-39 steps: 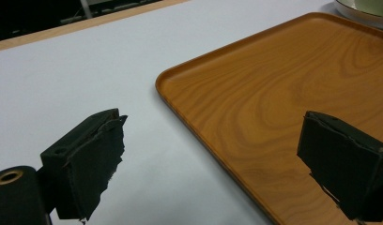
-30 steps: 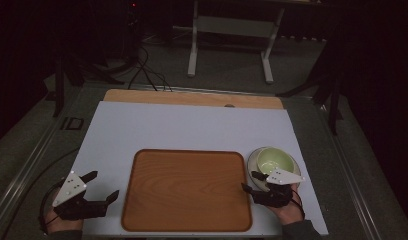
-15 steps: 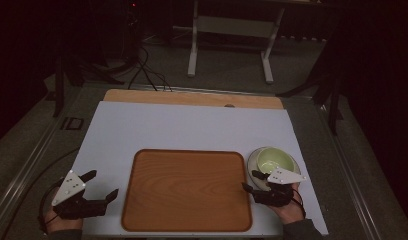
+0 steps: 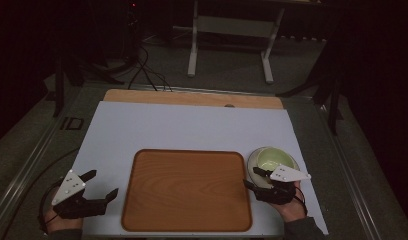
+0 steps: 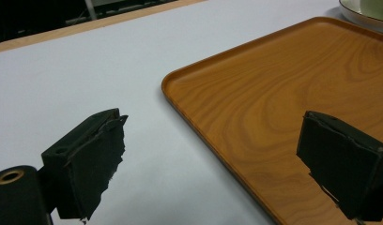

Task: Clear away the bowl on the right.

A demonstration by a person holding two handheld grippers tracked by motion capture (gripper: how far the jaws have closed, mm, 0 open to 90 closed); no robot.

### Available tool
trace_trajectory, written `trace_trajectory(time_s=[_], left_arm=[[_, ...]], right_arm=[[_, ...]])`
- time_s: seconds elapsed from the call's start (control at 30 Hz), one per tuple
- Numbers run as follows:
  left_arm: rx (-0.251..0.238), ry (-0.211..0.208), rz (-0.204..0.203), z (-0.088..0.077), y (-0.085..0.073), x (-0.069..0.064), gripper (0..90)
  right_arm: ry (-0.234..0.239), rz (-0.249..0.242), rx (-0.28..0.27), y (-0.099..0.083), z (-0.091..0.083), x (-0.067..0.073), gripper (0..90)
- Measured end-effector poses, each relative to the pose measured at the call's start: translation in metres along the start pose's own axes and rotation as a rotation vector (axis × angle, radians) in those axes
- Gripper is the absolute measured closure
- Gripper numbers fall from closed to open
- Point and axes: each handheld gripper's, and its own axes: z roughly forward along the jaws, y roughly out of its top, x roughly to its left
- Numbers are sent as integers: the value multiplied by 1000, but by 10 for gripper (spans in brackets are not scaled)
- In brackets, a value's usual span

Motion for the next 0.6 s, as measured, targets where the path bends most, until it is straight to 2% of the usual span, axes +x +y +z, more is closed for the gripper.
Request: trace_trajectory(time_s=[0.6], left_arm=[[-8, 15, -12, -1, 0, 1, 86]], right_arm=[[-15, -5, -35, 12, -13, -10, 393]])
